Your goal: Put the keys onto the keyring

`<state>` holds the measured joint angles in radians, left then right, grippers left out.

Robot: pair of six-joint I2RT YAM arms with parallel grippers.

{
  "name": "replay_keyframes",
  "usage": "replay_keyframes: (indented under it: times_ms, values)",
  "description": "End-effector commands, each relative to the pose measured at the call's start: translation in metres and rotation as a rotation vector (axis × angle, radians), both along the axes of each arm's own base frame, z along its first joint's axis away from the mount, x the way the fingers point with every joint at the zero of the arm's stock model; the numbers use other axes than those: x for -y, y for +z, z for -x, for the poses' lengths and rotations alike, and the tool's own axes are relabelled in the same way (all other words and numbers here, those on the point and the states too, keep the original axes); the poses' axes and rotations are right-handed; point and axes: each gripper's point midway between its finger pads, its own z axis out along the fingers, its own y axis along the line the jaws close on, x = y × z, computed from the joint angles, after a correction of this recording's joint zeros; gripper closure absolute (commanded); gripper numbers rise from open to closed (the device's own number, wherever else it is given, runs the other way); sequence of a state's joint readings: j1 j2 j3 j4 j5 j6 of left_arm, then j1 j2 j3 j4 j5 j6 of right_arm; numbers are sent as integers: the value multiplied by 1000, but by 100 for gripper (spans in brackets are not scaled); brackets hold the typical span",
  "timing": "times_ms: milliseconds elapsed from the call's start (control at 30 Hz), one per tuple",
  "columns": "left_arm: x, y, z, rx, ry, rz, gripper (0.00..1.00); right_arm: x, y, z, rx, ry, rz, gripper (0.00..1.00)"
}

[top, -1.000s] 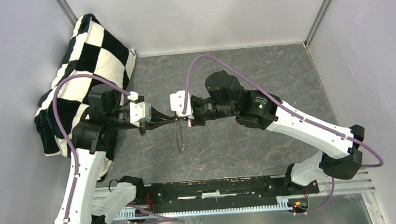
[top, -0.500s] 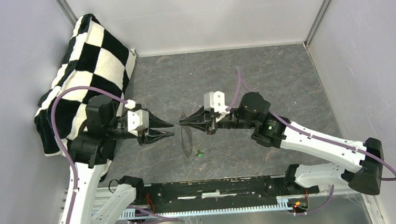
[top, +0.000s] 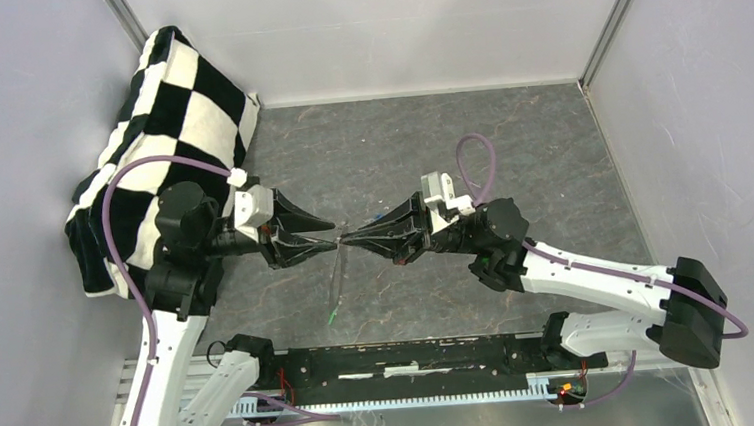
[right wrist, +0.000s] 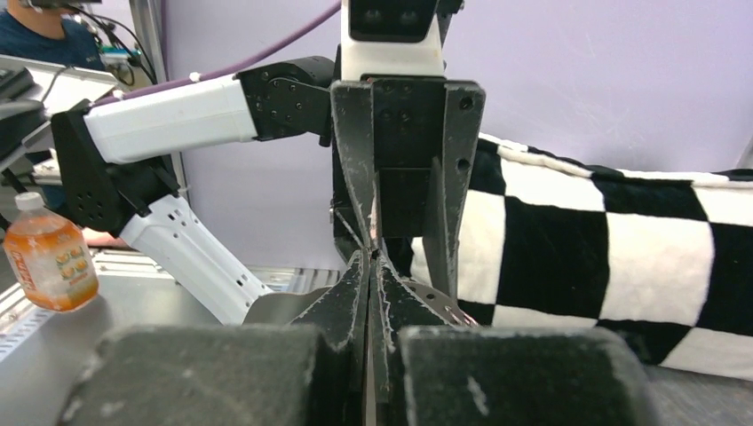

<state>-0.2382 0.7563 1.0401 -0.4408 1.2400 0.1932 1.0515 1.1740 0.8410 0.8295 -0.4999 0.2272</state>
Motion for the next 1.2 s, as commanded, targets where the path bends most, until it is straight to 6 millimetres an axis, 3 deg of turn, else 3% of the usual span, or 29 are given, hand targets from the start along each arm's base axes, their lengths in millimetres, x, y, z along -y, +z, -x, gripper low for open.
replay_keyframes:
  times_ms: [0, 333, 1000, 1167]
  values:
    - [3, 26, 16, -9, -68, 56, 55, 12, 26, 8, 2, 34, -149, 99]
    - [2, 19, 34, -38, -160, 46, 56, 9, 21, 8, -36, 53, -189, 99]
    - [4, 17, 23, -67, -137, 38, 65, -11, 10, 13, -36, 68, -151, 99]
    - [4, 15, 24, -67, -136, 36, 77, -12, 6, 12, -32, 52, -145, 99]
